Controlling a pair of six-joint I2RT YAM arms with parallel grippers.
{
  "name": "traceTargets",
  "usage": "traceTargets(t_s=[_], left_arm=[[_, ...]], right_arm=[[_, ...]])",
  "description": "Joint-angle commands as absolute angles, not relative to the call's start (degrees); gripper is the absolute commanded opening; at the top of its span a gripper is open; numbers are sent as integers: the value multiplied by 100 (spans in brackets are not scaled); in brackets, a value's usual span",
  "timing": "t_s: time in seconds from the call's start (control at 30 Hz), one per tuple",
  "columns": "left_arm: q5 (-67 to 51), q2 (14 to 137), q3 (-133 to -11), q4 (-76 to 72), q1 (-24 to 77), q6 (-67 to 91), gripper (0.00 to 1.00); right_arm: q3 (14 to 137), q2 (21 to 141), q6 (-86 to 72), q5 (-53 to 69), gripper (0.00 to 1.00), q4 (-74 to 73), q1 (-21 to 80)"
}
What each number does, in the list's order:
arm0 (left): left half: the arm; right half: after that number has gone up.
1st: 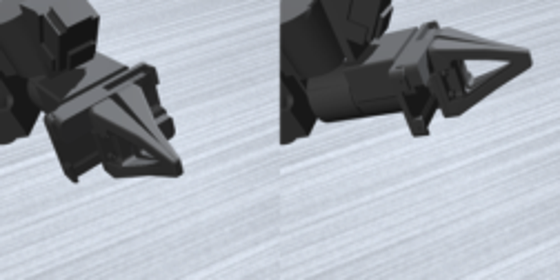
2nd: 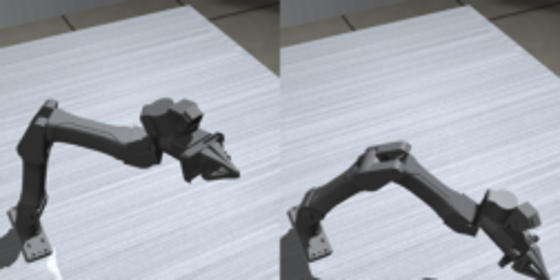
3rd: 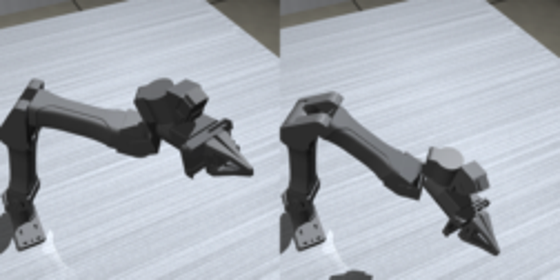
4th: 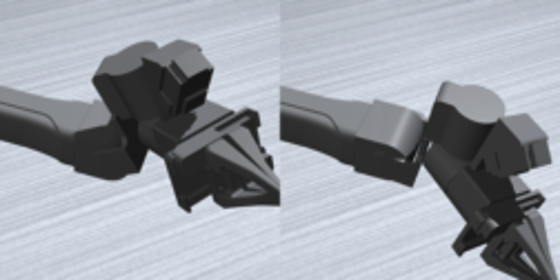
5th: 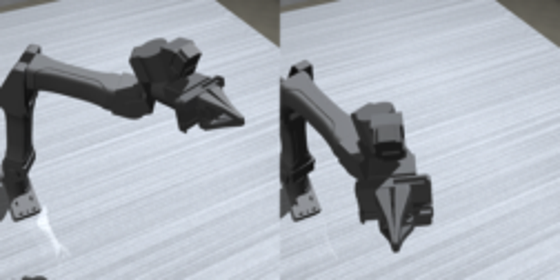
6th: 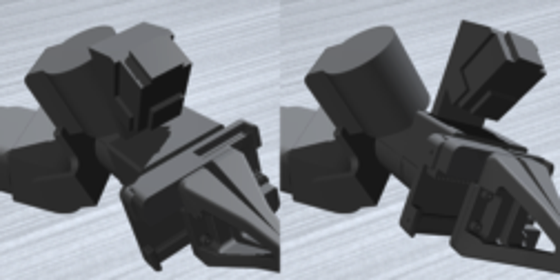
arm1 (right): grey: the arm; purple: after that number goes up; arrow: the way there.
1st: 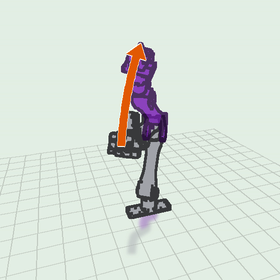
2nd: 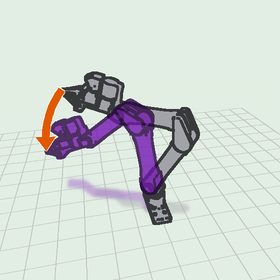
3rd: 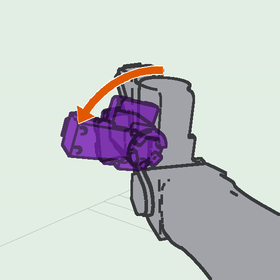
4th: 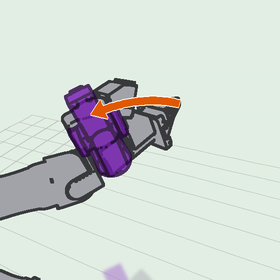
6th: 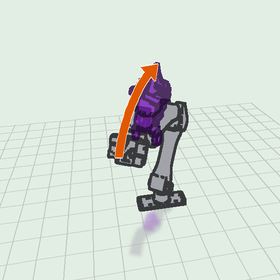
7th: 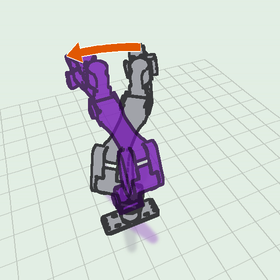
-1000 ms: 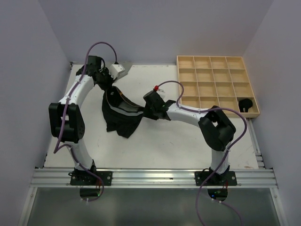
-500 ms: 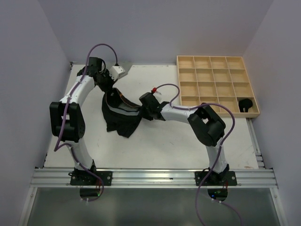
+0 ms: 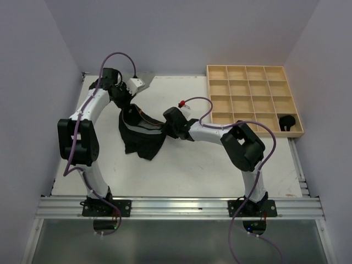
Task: Roll the underwear
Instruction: Flatten the underwear
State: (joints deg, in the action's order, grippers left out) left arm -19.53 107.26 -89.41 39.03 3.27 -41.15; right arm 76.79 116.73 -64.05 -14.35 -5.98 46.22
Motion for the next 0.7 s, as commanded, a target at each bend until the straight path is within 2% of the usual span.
traceTargets(t_s=[0.0,0.33,0.67], left_arm=[[-2109,10608,-8903,3894,272,-4148,0],[-2101,10608,-8895,3902,220,-4175,1],[-2101,10644,-8851,3937,167,-4201,1]], right_arm=[[7769,11355,-6434,-1854,38,-501,4641],[8077,11830,-6635,-2064,37,-616,4649],[8094,12076,-6671,-2408,28,-510,4623]])
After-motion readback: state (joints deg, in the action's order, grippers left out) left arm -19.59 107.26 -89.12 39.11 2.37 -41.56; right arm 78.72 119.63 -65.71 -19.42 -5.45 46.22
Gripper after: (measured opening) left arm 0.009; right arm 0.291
